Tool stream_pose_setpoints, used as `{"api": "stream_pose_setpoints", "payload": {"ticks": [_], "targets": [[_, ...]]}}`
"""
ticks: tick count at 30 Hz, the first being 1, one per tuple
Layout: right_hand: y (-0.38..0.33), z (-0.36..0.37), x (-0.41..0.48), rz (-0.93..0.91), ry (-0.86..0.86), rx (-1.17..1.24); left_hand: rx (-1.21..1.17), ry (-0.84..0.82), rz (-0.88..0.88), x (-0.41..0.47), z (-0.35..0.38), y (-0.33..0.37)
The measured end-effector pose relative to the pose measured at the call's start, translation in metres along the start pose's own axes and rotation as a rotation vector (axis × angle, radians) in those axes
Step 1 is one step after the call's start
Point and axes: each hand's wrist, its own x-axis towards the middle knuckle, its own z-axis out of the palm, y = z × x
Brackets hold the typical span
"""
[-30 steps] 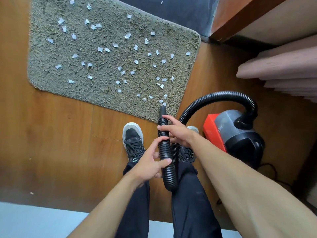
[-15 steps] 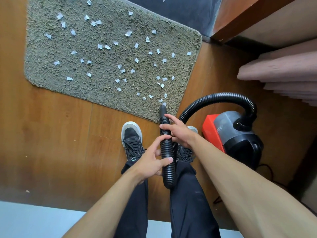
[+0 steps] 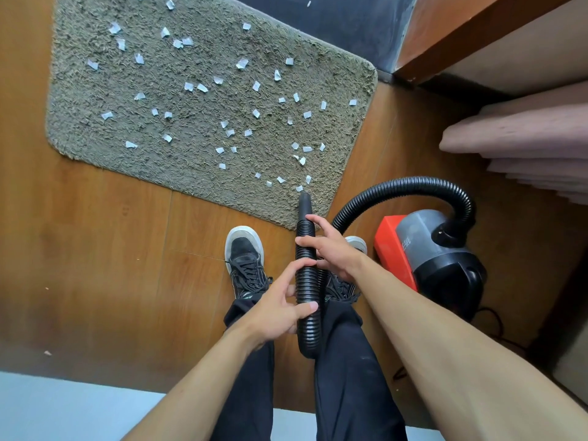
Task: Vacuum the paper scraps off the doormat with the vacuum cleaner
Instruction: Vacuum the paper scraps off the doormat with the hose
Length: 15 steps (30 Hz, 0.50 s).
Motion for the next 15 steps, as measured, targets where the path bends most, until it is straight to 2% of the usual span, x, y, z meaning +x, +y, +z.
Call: {"api": "stream_pose_setpoints", "payload": {"ticks": [15], "targets": [[-0.014,0.024,0.006,-0.033,0.008,-0.029,0.027,0.073,0.011,-0.005,-0.017,0.005]]}}
